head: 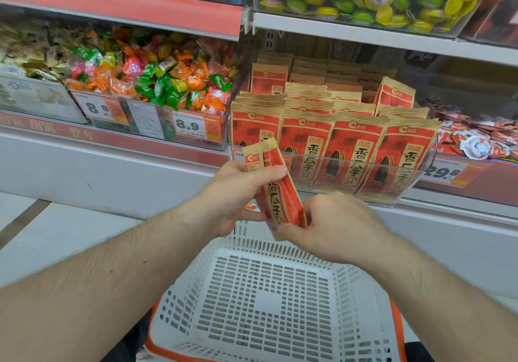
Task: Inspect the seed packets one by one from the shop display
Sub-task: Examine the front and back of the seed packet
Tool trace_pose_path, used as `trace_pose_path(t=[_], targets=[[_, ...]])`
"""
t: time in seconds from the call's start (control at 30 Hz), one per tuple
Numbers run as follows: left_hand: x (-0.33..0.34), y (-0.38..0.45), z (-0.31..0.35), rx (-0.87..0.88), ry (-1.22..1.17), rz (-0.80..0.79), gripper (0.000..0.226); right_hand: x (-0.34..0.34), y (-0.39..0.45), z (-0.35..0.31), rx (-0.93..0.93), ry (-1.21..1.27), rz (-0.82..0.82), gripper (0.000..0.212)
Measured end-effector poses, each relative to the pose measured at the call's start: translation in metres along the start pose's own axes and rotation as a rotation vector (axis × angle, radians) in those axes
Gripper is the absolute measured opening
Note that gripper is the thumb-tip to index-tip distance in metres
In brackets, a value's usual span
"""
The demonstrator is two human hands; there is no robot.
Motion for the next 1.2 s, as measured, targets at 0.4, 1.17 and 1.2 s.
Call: trace_pose_path(t=[0.4, 1.17, 1.2], targets=[[0.007, -0.013, 0.0, 0.142, 0.14, -0.085, 0.031, 0.009, 0.003, 0.006, 0.03, 0.45, 0.298, 0.042], [0.009, -0.011, -0.006, 0.151, 0.056, -0.157, 0.032, -0.002, -0.002, -0.004, 0.172, 0.778, 0.497, 0.022], [0.008, -0.01, -0.006, 0.153, 0.055, -0.165, 0.033, -0.004, 0.001, 0.001, 0.216, 0.748, 0.565, 0.021]])
Point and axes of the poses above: each hand's wrist, its own y-axis towards the middle knuckle, its own x-axis out of the palm, z = x × y, the point moved 1 cm from there along y, towards the middle knuckle, and after that the axes turned 12 degrees about z, right-handed, at the moved point
